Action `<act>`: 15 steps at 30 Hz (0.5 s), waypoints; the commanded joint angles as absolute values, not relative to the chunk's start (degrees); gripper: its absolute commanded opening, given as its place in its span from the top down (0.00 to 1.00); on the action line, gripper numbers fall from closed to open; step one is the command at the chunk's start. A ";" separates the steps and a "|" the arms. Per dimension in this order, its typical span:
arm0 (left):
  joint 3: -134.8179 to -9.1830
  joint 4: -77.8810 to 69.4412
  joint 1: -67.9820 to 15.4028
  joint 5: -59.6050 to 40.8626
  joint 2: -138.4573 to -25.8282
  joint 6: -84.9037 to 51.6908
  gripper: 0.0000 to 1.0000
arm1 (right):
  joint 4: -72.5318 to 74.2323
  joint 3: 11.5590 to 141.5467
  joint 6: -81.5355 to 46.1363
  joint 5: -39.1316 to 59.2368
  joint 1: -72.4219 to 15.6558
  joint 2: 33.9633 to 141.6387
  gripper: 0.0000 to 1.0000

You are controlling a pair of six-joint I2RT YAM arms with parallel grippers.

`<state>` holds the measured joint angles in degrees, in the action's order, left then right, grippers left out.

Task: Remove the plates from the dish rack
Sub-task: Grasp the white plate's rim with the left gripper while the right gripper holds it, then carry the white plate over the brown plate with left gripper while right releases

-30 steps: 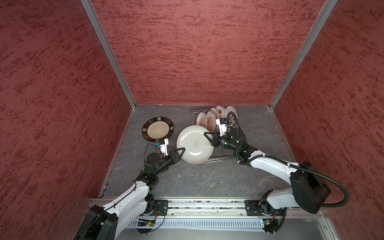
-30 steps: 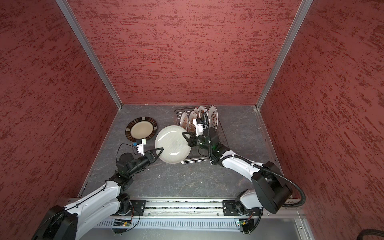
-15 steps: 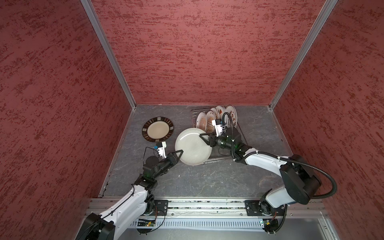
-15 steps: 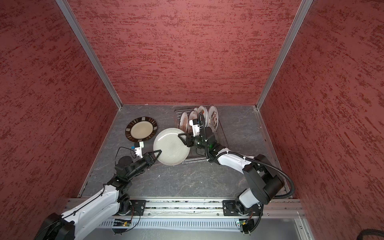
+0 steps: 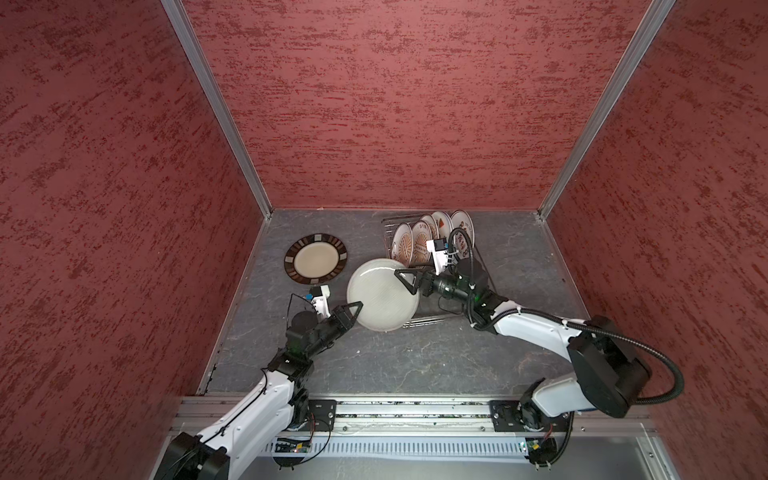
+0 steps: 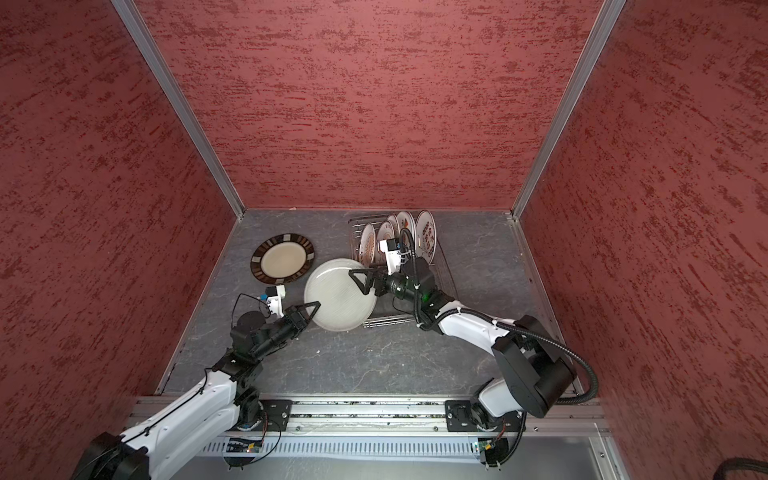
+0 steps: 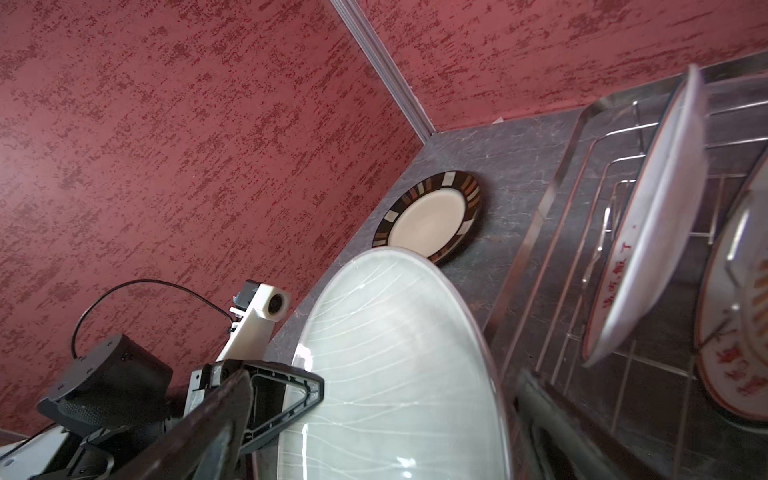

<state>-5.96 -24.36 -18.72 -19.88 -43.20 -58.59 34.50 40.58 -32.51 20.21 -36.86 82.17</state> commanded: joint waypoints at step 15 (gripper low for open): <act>-11.67 -31.85 -4.06 -23.51 -43.27 -64.67 1.00 | 43.94 35.20 -22.10 18.83 -39.26 77.58 0.01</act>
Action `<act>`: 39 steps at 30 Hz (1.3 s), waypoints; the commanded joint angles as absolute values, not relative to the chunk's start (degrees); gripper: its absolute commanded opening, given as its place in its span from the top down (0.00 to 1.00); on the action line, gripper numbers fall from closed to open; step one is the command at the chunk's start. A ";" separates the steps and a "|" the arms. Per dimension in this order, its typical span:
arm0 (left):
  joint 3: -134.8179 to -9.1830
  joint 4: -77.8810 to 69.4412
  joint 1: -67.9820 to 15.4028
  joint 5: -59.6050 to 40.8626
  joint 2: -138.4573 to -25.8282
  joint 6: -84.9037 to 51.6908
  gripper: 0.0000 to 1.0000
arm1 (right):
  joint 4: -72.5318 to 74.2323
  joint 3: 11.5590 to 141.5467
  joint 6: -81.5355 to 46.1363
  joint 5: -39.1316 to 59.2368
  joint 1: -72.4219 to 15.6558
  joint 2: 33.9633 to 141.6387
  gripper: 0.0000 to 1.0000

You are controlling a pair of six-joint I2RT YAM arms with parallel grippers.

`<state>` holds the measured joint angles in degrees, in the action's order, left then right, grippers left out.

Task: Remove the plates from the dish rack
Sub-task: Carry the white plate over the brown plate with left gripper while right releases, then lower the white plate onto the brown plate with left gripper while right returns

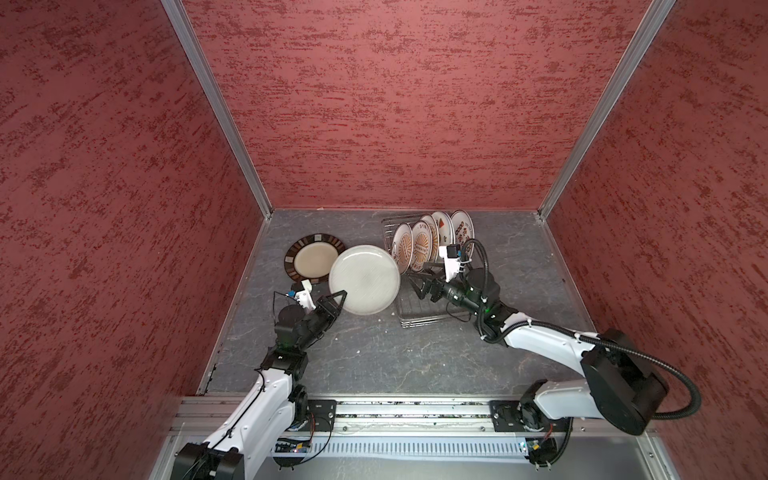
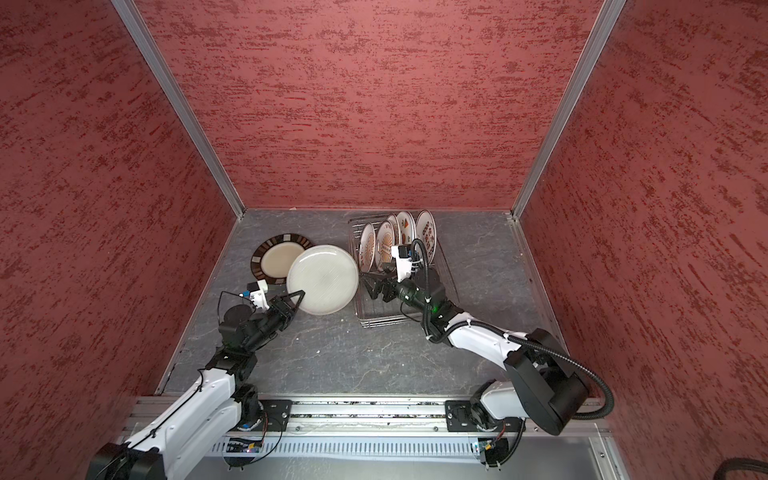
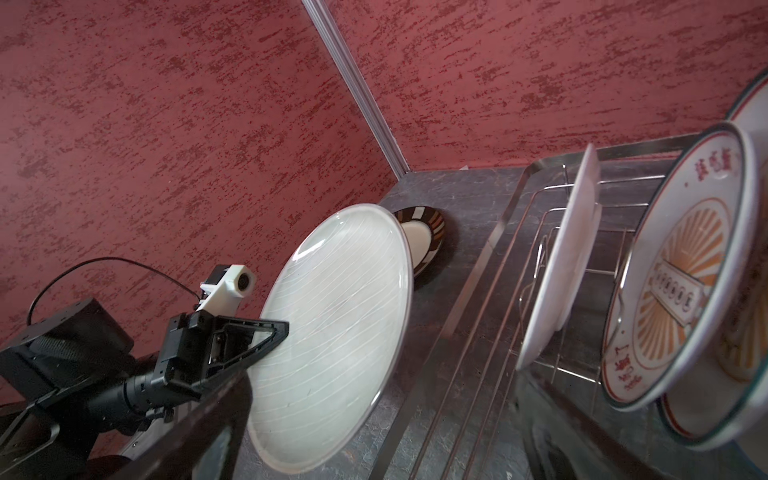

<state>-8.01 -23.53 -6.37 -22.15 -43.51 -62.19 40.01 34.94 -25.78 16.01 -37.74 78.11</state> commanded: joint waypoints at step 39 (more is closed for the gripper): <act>-24.34 -36.31 12.00 -10.09 -74.41 -66.71 1.00 | 13.61 85.36 -11.16 15.02 -51.15 120.33 0.01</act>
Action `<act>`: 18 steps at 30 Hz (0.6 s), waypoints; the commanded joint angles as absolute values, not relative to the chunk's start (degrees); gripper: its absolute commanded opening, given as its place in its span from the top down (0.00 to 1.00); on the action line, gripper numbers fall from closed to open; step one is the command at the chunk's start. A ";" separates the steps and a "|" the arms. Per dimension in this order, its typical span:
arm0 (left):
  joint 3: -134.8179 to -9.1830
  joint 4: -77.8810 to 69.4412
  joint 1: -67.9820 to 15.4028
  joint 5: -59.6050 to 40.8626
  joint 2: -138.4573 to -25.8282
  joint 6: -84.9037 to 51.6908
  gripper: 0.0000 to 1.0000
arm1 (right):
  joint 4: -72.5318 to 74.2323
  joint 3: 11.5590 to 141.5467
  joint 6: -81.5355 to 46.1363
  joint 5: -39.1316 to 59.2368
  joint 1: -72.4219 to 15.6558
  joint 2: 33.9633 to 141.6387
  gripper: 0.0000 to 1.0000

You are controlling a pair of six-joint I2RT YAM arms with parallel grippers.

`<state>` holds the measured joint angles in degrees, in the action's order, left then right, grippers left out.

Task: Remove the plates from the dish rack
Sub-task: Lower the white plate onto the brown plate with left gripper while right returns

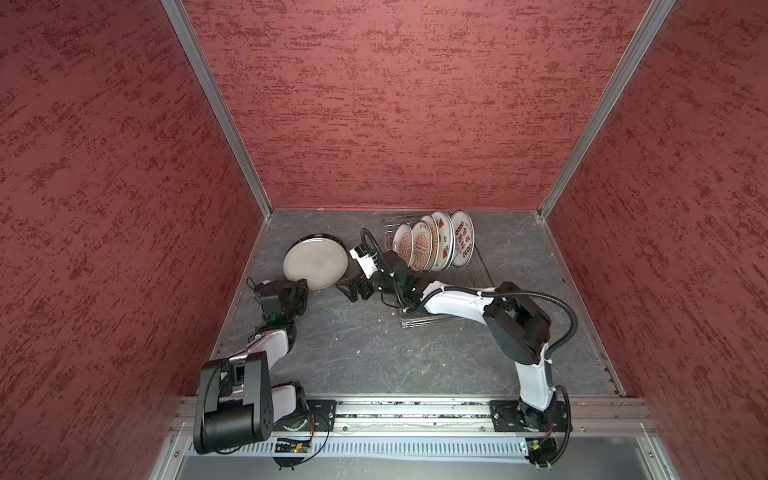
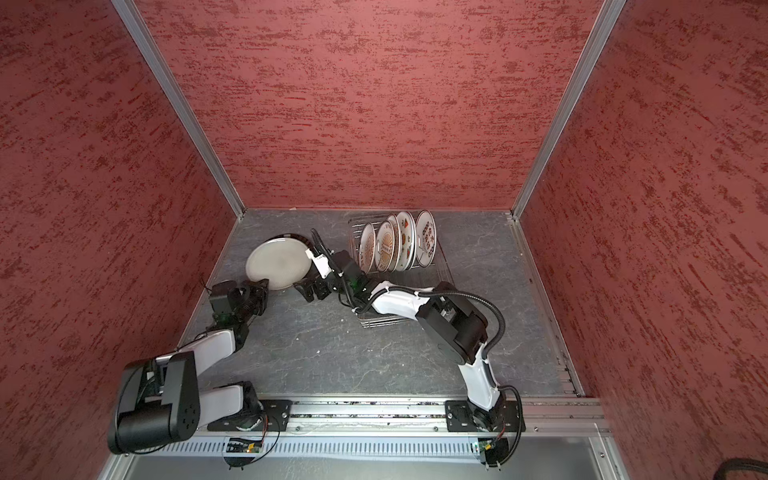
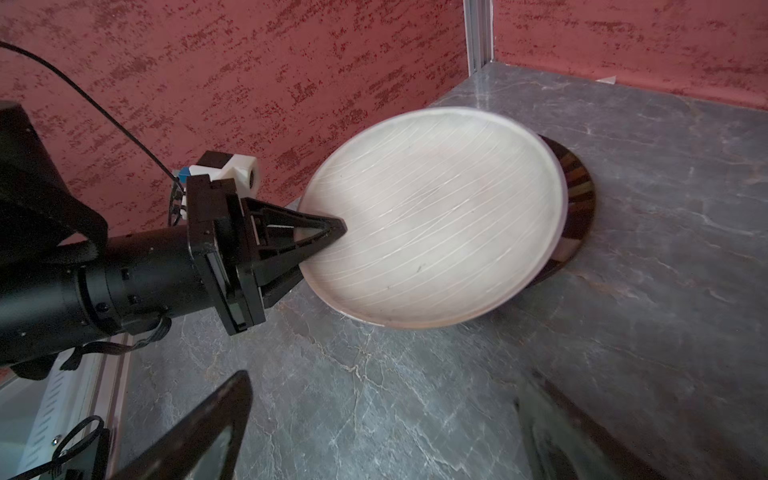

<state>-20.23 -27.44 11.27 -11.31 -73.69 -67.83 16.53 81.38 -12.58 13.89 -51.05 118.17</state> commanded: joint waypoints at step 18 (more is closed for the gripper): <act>-33.31 -36.24 11.98 -7.49 -90.55 -66.53 1.00 | 11.16 89.90 -11.51 11.50 -51.15 125.07 0.01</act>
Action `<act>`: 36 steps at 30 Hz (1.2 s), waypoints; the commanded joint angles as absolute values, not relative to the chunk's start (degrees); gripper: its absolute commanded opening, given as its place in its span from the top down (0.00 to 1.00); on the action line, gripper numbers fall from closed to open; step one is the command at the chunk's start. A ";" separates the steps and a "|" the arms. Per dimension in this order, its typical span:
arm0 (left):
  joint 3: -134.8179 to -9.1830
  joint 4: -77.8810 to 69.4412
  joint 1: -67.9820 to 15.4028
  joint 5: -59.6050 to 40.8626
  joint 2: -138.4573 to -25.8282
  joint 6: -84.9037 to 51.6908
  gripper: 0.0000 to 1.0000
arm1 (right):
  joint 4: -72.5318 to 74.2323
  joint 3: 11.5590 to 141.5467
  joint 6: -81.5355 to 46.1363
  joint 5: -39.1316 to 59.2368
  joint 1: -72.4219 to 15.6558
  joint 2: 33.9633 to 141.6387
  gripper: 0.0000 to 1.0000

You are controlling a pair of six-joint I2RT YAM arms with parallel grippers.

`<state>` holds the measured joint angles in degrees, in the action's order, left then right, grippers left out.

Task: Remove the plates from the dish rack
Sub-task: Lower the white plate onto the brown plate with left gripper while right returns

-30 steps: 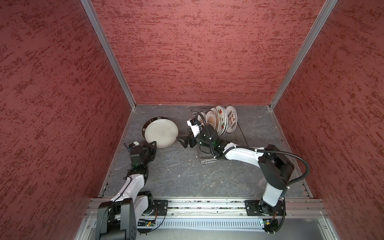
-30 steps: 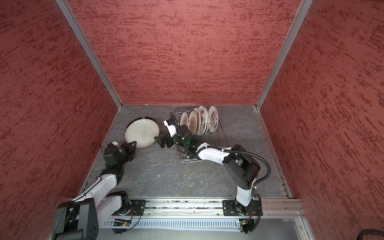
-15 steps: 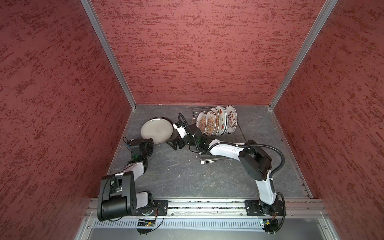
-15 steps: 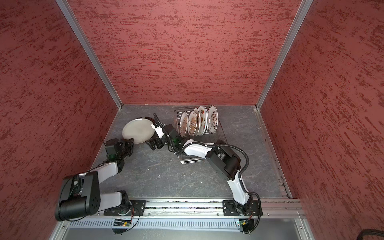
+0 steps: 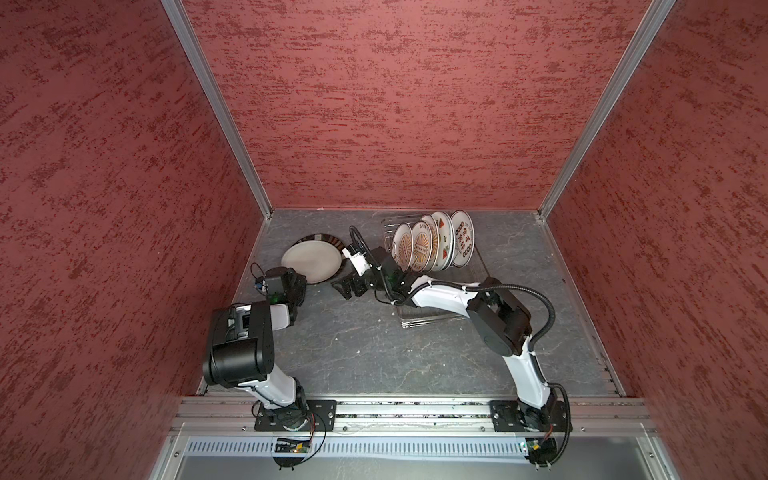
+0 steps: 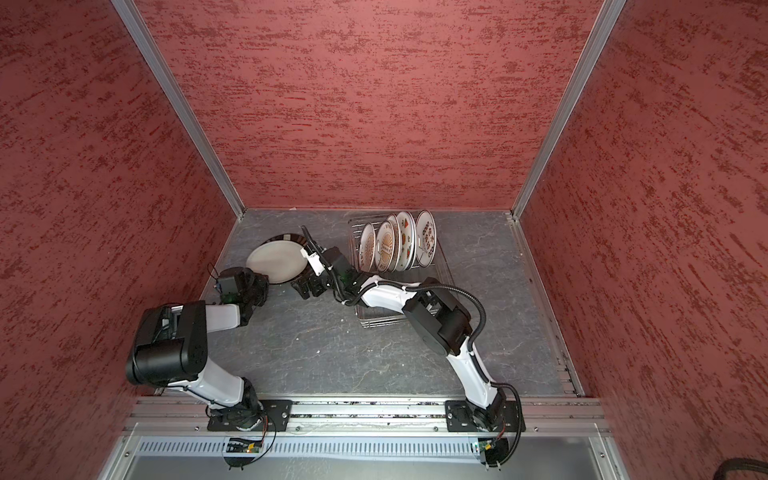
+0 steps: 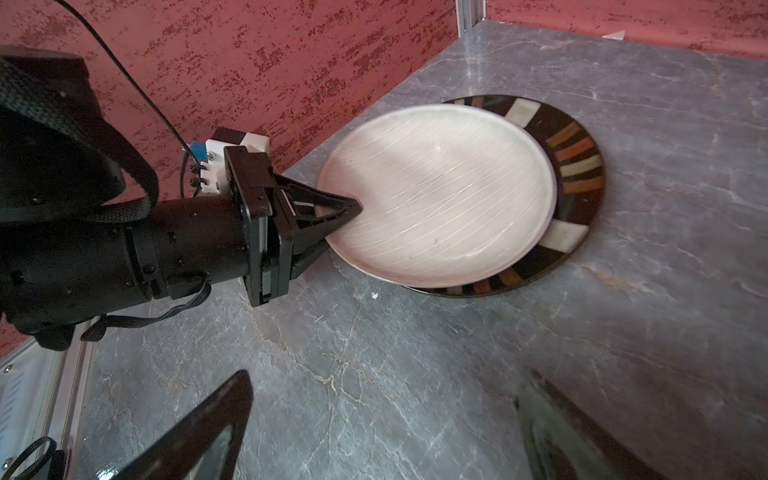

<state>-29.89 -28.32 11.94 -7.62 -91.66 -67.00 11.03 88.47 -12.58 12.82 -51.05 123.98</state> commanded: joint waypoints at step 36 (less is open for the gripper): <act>-38.48 -20.77 10.83 0.62 -93.25 -67.03 0.56 | 12.39 86.38 -11.07 11.07 -51.15 122.63 0.01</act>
